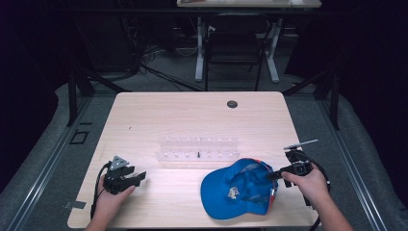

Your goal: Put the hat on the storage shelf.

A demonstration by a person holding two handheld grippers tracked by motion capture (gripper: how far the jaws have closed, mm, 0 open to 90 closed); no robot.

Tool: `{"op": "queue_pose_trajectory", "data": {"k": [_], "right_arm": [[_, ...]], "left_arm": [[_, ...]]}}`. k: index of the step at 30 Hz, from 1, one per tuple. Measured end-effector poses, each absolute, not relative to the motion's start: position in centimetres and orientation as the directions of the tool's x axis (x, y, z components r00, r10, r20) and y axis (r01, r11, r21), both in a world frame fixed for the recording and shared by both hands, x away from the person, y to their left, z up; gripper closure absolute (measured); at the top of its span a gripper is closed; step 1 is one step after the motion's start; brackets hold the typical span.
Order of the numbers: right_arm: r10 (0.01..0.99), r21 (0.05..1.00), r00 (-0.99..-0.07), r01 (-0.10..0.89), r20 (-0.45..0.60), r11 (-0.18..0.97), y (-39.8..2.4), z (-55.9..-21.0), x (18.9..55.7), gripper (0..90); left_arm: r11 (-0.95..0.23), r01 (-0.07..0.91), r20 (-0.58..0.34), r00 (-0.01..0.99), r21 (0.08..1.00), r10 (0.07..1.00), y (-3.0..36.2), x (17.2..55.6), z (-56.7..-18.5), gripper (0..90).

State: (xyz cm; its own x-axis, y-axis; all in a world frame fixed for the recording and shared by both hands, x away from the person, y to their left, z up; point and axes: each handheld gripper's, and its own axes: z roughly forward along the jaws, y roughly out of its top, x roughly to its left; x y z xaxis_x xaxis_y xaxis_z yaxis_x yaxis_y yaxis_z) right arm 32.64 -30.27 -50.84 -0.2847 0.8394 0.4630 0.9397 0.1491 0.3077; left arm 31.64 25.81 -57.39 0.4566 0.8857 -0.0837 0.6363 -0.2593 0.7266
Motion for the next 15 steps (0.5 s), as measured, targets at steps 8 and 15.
{"op": "queue_pose_trajectory", "data": {"k": [8,15], "right_arm": [[0.835,0.286,-0.267,0.948,0.481,0.138,-30.5,-51.54,32.52,65.4],[0.813,0.295,-0.288,0.943,0.506,0.151,-30.21,-50.57,32.43,71.5]], "left_arm": [[-0.258,0.638,-0.085,0.455,0.725,0.887,25.8,31.68,-57.44,43.2],[-0.258,0.638,-0.084,0.455,0.725,0.887,25.8,31.66,-57.43,43.1]]}}
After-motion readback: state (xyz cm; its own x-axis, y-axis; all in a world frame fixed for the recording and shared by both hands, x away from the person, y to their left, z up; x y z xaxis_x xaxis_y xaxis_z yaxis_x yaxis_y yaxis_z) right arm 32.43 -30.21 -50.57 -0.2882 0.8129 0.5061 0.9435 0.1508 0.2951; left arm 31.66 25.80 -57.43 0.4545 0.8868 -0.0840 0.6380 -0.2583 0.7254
